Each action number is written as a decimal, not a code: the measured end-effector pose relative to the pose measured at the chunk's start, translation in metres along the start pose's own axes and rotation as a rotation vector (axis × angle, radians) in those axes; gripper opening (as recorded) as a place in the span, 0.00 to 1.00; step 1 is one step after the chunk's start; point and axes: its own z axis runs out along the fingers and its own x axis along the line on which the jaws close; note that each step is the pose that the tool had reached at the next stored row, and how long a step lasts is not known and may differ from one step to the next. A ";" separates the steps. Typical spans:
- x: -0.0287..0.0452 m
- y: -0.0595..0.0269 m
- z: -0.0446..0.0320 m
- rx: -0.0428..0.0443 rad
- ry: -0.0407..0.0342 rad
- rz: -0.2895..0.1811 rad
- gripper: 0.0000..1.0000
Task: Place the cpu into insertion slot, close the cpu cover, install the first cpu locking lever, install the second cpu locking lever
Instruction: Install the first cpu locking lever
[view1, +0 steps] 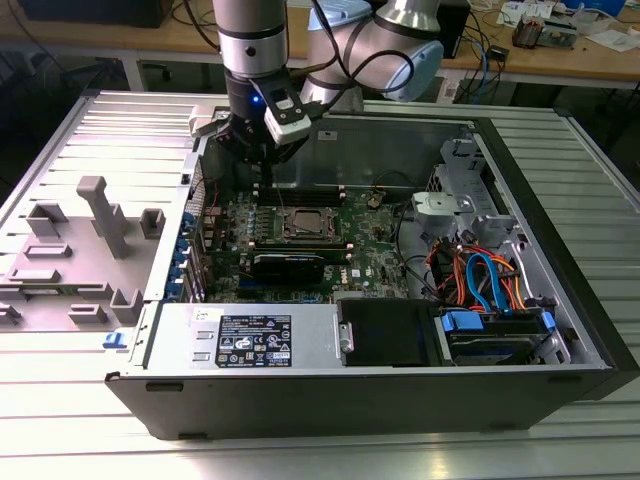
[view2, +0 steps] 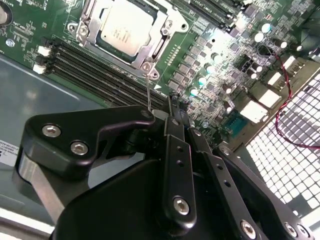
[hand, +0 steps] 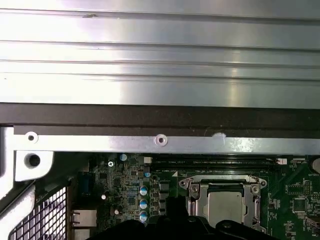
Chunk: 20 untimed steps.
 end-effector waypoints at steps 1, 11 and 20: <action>0.0000 0.0006 0.0001 0.0000 0.0000 0.000 0.11; -0.0008 0.0057 0.0006 0.0000 0.0000 0.000 0.11; -0.0045 0.0077 0.0008 0.0000 0.0000 0.000 0.11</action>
